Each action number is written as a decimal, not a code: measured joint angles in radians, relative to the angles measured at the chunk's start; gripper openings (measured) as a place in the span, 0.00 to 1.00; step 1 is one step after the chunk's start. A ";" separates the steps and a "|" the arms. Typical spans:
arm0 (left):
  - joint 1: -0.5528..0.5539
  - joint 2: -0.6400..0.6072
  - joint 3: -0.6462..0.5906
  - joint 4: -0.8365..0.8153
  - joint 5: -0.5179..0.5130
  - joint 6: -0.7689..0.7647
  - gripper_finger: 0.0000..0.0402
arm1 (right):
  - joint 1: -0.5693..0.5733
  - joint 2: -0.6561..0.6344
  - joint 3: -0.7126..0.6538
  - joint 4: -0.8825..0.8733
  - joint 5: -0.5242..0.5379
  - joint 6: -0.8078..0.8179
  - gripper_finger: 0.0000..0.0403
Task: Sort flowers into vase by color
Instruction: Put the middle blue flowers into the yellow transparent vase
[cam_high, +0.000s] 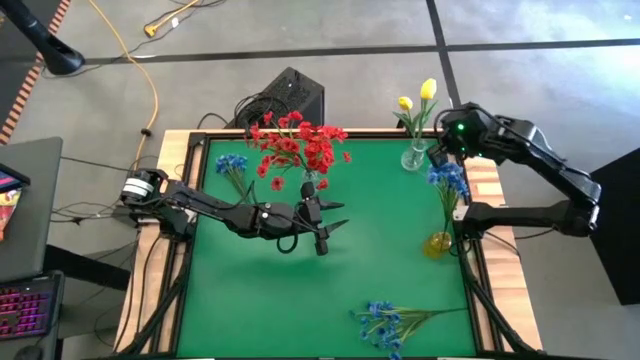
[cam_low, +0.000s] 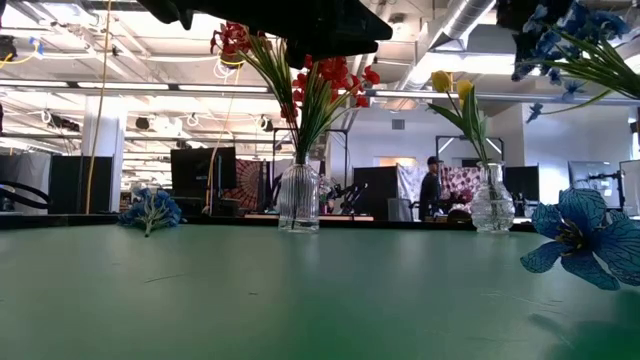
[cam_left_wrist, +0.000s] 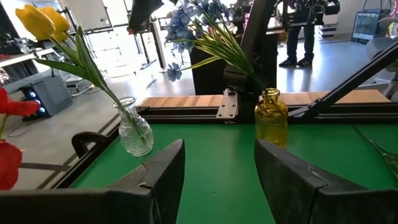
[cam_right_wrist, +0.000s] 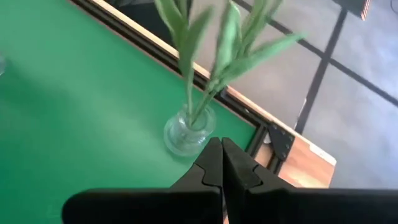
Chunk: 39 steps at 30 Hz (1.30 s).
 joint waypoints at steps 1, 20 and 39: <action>-0.001 0.000 0.000 -0.001 0.000 -0.001 0.46 | -0.008 0.000 -0.013 0.005 0.000 0.005 0.05; -0.002 0.000 0.000 -0.024 0.028 -0.017 0.46 | -0.157 -0.023 -0.230 0.140 0.112 0.038 0.05; 0.000 0.000 0.000 -0.031 0.027 0.008 0.46 | 0.150 -0.281 -0.165 -0.141 -0.040 0.332 0.05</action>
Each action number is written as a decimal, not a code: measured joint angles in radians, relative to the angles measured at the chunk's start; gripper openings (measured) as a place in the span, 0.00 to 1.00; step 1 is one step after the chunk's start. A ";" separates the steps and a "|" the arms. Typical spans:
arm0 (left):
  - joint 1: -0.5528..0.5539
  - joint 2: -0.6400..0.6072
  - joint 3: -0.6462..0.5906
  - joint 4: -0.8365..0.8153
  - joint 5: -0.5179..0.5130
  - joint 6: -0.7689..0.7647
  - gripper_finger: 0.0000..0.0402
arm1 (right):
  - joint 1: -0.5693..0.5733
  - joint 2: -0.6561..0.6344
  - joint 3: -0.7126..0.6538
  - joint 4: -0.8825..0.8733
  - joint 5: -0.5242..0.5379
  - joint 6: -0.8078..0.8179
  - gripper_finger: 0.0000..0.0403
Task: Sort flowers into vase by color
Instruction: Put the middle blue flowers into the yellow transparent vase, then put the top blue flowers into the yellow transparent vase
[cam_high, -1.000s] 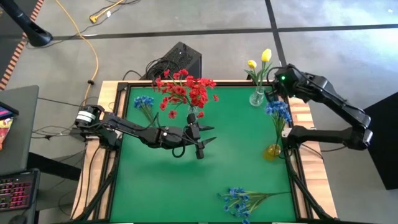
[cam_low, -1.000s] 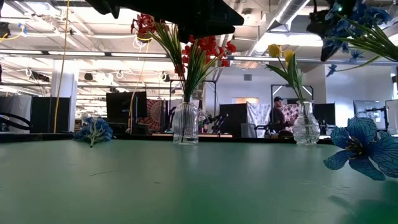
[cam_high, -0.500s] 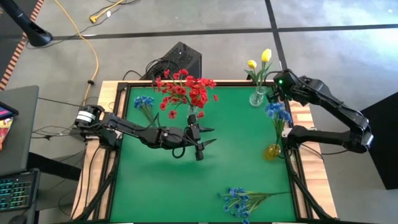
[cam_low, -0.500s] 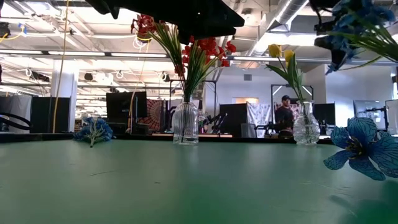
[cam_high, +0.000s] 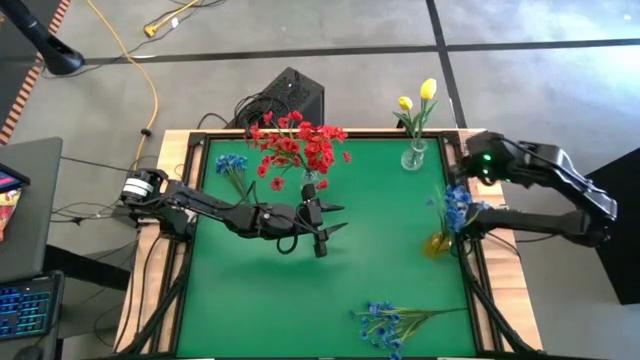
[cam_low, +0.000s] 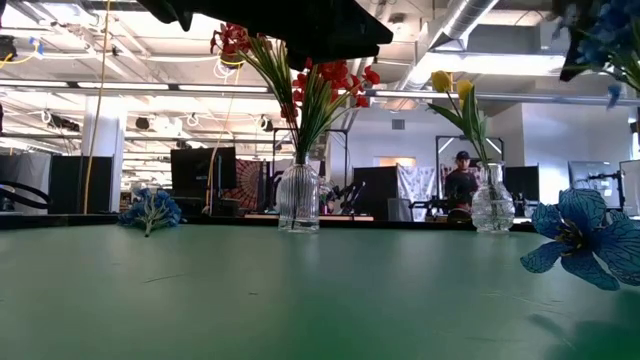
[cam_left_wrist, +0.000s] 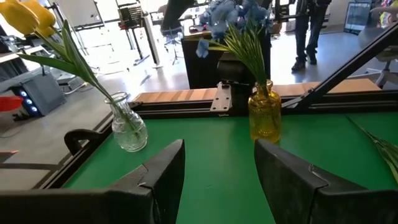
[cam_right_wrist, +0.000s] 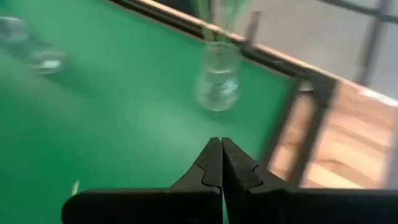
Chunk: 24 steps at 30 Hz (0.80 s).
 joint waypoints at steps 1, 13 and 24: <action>0.001 0.000 0.000 0.000 0.000 -0.002 0.46 | 0.019 -0.019 0.000 0.006 -0.021 0.009 0.05; -0.007 0.000 0.000 0.003 0.038 -0.018 0.46 | 0.145 -0.184 0.000 0.355 -0.012 -0.177 0.05; -0.135 -0.001 0.244 -0.694 -0.179 -0.351 0.46 | 0.227 -0.174 0.001 0.571 -0.127 -0.315 0.06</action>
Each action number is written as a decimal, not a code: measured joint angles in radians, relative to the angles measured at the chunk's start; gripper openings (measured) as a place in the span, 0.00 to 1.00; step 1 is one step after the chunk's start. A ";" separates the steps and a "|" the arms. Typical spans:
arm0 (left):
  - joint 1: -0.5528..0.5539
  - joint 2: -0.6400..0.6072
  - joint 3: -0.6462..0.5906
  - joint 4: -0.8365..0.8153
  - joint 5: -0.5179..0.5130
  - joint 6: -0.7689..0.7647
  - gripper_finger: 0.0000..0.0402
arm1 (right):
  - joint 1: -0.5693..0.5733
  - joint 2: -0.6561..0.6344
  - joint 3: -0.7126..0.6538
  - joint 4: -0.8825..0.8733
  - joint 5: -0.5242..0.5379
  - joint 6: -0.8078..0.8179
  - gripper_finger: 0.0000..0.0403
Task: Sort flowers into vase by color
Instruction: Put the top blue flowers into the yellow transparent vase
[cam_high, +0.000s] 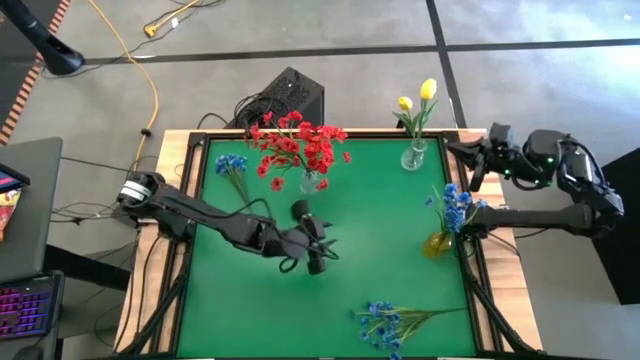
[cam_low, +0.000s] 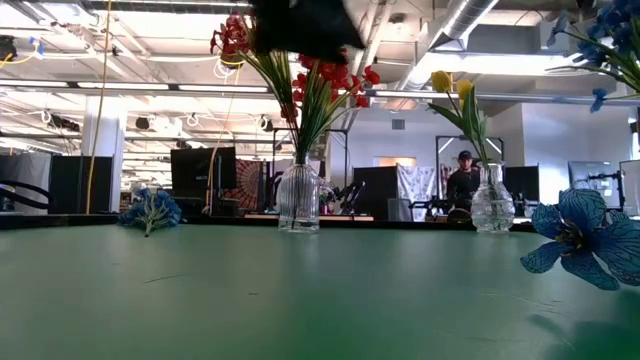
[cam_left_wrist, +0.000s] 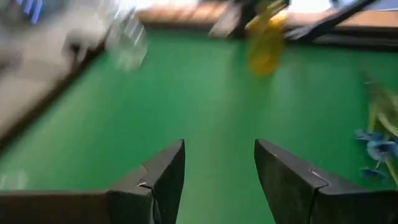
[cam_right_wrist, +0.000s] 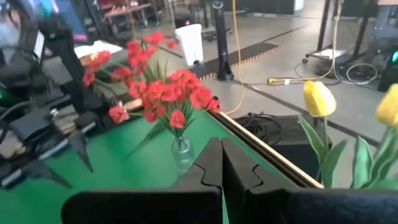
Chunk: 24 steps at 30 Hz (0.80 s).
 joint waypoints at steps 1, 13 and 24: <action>-0.007 -0.001 0.019 -0.089 -0.022 -0.102 0.46 | 0.007 0.005 0.000 0.001 -0.001 -0.012 0.06; -0.021 0.000 0.038 -0.880 -0.116 -0.959 0.46 | 0.034 0.012 0.000 -0.010 -0.007 -0.104 0.06; 0.100 -0.048 -0.164 -1.100 -0.010 -1.375 0.46 | 0.034 0.012 0.000 -0.082 -0.016 -0.140 0.06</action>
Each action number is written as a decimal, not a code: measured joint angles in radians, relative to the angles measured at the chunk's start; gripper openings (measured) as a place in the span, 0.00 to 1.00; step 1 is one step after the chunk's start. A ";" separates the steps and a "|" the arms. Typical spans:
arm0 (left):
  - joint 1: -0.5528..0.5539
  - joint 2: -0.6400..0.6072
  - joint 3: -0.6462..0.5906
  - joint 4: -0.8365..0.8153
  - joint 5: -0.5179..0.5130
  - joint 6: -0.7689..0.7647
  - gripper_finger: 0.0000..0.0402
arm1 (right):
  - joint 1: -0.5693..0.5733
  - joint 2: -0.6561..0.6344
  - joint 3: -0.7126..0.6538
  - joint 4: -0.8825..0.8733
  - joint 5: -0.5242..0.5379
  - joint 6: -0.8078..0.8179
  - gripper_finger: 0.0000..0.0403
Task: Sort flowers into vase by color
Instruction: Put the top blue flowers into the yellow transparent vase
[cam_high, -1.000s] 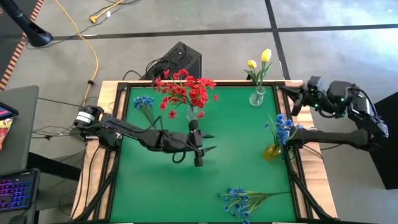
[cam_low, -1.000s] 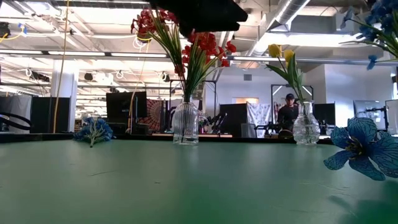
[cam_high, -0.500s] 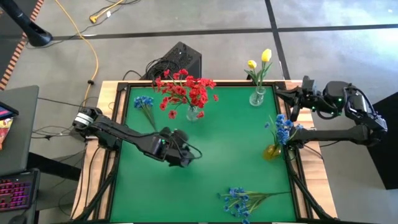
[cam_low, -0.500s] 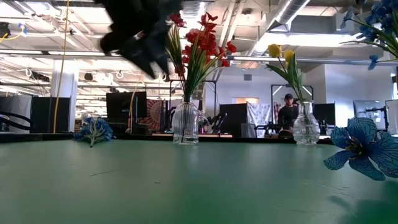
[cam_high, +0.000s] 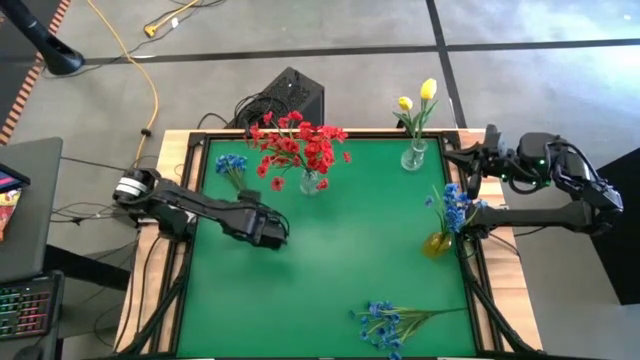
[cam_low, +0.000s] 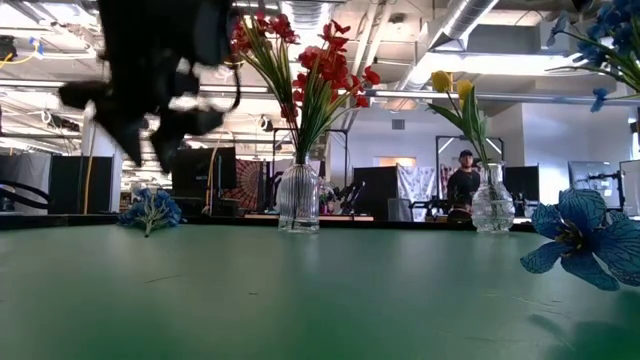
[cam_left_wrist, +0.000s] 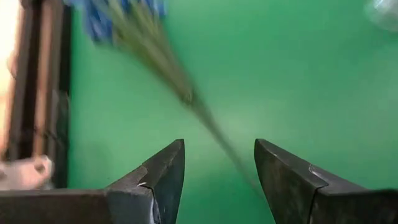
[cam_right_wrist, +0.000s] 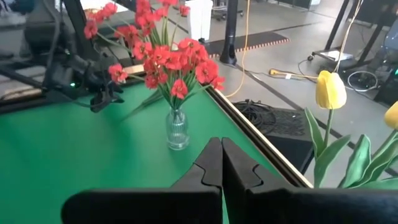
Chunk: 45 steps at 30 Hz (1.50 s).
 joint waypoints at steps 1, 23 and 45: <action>0.010 -0.005 -0.039 0.038 0.028 0.008 0.46 | 0.000 0.000 0.000 -0.004 0.000 -0.008 0.06; 0.290 -0.162 -0.449 0.697 0.082 0.203 0.46 | 0.000 0.001 0.000 -0.024 0.000 -0.055 0.06; 0.358 -0.138 -0.370 0.719 0.015 0.208 0.46 | -0.001 0.001 0.000 -0.059 0.001 -0.065 0.06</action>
